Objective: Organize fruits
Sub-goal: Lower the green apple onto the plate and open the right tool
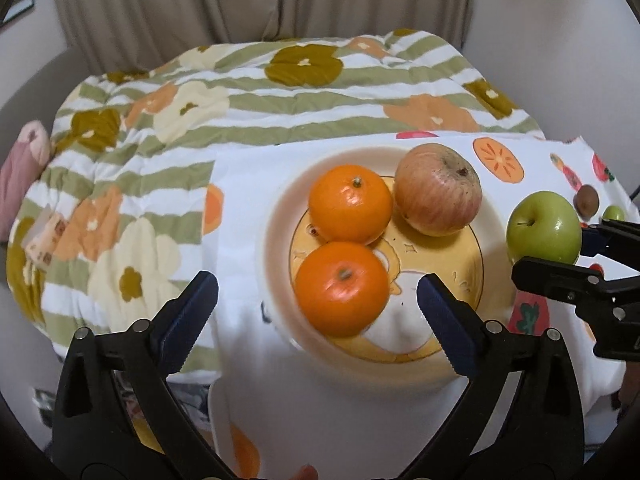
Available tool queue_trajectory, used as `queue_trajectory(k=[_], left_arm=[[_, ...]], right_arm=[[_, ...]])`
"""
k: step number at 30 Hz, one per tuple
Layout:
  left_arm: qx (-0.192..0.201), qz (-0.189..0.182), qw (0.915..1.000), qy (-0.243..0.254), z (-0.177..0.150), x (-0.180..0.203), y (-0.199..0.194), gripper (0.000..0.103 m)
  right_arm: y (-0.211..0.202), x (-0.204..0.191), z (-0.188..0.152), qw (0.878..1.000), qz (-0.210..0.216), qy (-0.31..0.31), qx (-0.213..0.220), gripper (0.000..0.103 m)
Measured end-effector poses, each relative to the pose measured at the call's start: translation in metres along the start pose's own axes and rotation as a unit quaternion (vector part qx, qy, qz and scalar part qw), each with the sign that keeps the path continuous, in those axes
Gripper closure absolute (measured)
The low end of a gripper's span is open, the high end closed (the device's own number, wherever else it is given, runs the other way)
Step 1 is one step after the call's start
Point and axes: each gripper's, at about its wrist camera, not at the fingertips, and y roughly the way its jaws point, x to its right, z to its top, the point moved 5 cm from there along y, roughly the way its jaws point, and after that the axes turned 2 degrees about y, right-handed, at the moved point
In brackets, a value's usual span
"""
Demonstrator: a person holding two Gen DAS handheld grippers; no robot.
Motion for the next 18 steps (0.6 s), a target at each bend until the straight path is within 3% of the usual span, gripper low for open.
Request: queue_trajectory(k=[18], left_arm=[[-0.036,0.0,0.9993,-0.01,-0.047,-0.001,-0.023,0.0]], right_arm=[[0.03,-0.025,0.004,0.998,0.037,-0.049,-0.031,0.05]])
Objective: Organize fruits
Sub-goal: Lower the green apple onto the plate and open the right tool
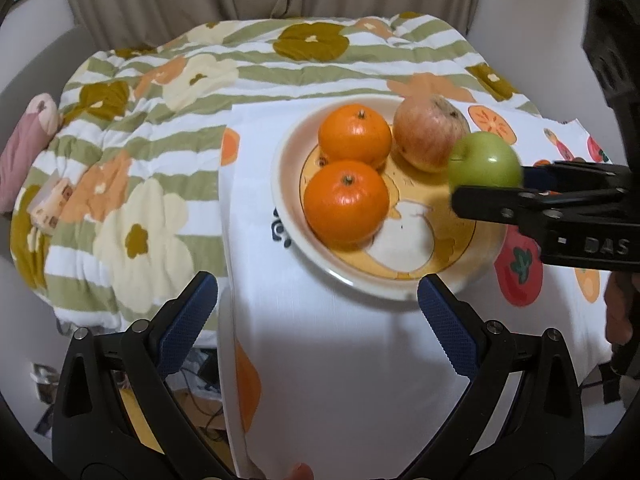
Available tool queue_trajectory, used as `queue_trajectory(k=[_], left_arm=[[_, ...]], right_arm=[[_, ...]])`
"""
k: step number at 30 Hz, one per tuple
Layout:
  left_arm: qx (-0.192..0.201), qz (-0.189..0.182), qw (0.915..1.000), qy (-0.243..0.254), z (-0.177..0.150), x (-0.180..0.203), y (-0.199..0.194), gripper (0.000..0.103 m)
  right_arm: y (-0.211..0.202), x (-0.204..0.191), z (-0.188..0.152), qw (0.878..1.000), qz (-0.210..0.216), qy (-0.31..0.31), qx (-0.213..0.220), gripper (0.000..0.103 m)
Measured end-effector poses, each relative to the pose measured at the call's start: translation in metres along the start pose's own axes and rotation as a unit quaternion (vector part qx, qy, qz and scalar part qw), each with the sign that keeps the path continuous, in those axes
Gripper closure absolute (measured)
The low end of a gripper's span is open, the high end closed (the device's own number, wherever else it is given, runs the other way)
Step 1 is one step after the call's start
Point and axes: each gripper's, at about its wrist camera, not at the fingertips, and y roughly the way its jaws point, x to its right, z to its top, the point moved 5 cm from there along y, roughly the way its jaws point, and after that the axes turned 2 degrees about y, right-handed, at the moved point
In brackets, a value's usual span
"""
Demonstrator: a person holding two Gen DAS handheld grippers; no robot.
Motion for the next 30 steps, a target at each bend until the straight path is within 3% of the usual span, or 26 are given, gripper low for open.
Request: queue_trajectory(k=[8,24,25,27,30], left_arm=[[-0.013,0.0,0.9999,0.002,-0.007,-0.007,0.008,0.0],[-0.016,-0.009,0.9998,-0.008,-0.008,-0.016,0.015,0.0],[-0.017,-0.009,0.9998,-0.008,-0.007,-0.017,0.015,0.0],[-0.017,-0.009,0.9998,-0.008,-0.007,-0.018,0.015,0.0],[-0.016,-0.009,0.9998,-0.01,-0.007,-0.018,0.014,0.0]], right_arm=[[0.028,-0.009,0.003,1.0,0.011,-0.008,-0.014,0.05],[0.048,-0.011,0.001,0.999,-0.016,-0.024,-0.033,0.049],[0.046,-0.011,0.002,0.999,-0.015,-0.023,-0.028,0.047],[0.041,-0.011,0.003,1.0,-0.012,-0.018,-0.02,0.023],[0.036,-0.009,0.002,1.0,-0.006,-0.007,-0.012,0.003]])
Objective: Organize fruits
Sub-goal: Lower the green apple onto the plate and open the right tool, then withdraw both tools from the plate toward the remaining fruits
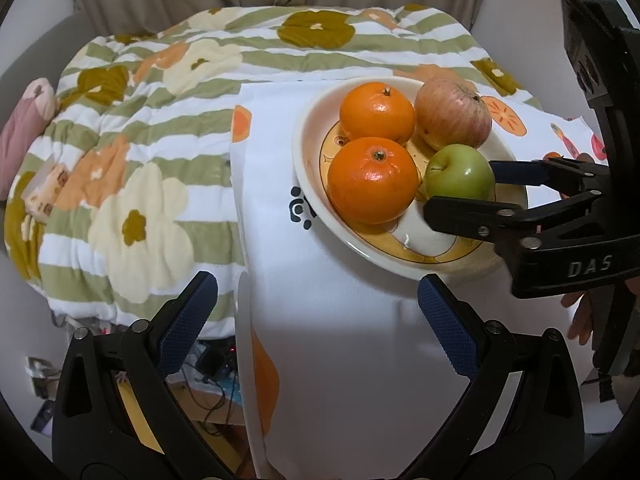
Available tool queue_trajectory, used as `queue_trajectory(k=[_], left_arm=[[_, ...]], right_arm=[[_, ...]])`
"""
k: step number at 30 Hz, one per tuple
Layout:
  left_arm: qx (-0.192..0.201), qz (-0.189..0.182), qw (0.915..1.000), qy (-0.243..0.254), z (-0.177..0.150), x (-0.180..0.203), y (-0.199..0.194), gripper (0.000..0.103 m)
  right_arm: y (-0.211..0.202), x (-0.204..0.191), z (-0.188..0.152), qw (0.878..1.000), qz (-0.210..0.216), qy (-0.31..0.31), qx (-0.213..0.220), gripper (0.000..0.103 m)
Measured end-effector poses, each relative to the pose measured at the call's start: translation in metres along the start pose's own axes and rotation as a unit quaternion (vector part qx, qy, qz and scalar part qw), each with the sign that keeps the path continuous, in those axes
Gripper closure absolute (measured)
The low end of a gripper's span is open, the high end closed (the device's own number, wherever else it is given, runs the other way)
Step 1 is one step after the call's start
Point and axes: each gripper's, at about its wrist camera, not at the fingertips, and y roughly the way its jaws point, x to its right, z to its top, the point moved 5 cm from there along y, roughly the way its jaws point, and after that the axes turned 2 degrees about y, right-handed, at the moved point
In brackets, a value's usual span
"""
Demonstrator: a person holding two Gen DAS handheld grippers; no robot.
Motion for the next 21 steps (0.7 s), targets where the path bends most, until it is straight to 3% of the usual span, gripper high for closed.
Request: queue_trajectory(k=[10,21], left_arm=[[0.008,0.007,0.9999,-0.004,-0.003,-0.007,-0.013,0.0],[0.028,0.041,0.9987,-0.007,0.001,0.012,-0.053,0.0]], right_arm=[[-0.012,-0.002,-0.003,1.0,-0.01,-0.003,0.006,0.0],[-0.063,-0.003,-0.003,0.999,-0.013,-0.021,0.039,0.0]])
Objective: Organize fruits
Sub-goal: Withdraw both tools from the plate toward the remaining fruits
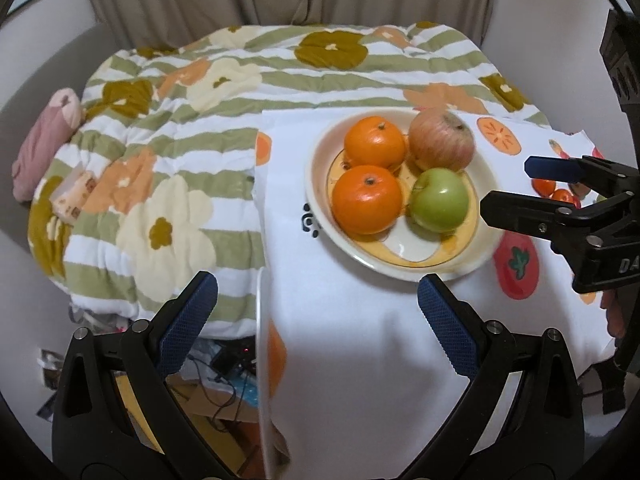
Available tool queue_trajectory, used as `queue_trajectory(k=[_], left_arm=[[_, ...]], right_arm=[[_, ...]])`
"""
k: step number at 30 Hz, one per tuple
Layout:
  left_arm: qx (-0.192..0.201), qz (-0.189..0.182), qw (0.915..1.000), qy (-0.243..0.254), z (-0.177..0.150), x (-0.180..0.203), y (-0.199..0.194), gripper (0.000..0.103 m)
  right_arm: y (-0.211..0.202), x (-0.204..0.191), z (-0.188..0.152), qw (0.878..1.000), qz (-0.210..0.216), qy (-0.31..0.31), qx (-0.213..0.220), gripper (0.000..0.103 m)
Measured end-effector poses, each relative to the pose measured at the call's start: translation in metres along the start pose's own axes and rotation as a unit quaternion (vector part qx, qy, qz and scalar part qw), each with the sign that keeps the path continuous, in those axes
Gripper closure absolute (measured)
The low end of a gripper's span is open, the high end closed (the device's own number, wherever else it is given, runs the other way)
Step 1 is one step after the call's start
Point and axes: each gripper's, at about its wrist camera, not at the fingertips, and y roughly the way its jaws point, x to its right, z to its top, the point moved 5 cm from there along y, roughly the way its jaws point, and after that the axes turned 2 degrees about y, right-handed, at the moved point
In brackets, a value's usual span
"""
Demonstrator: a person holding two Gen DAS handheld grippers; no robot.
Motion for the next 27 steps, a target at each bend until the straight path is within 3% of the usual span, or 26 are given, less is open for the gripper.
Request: queue_trajectory(k=[12,27], left_arm=[[0.04,0.018,0.9989,-0.015,0.015,0.069,-0.055,0.0],[0.048,-0.008,0.9988,-0.005,0.018,0.206,-0.057,0.0]], right_arm=[[-0.082,0.03,-0.02,0.999,-0.005,-0.045,0.02,0.0],[-0.161,0.166,-0.075,0.998,-0.054,0.021,0.038,0.0]])
